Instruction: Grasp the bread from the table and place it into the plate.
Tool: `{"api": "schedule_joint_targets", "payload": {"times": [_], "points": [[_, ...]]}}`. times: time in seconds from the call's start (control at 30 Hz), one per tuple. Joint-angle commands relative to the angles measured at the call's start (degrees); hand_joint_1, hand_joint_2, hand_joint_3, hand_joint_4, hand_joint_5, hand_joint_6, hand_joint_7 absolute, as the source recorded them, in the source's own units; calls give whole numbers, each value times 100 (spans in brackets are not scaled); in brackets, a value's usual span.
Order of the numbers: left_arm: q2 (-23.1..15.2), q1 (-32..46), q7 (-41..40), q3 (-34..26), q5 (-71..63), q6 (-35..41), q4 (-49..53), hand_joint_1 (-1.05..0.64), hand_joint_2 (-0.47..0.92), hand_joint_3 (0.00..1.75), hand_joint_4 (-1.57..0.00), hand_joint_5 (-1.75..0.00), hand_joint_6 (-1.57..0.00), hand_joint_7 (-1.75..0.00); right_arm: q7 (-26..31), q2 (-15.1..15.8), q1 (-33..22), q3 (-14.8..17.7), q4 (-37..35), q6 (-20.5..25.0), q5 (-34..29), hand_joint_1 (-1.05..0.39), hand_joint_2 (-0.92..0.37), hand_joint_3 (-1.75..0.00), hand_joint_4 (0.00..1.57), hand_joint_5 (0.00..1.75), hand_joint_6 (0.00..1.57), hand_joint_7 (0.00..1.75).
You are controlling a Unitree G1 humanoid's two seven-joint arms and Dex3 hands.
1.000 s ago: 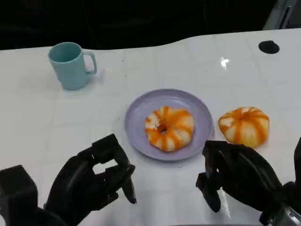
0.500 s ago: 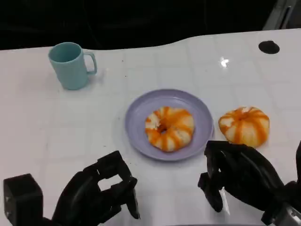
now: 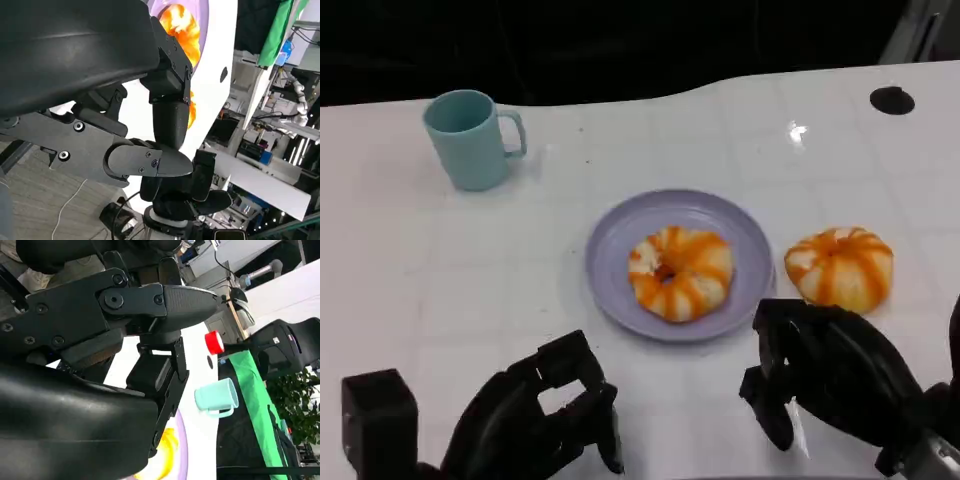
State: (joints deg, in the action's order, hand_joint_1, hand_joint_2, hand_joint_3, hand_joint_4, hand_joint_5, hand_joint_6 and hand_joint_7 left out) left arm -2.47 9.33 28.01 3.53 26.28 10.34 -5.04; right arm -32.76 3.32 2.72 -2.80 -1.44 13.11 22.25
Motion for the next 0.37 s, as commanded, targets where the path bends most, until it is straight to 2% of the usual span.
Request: {"api": "schedule_joint_targets", "payload": {"times": [0.03, 0.37], "points": [[-85, -9, 148, -115, 81, 11, 42, -60, 92, 24, -81, -175, -57, -175, 7, 17, 26, 1, -38, -108, -40, -97, -92, -41, 130, 159, 111, 153], [-90, 59, 256, -99, -45, -94, 22, -58, 92, 27, -82, -175, -58, -175, -15, -23, -10, 20, 37, 67, 105, -99, -92, -36, 133, 155, 117, 143]]}}
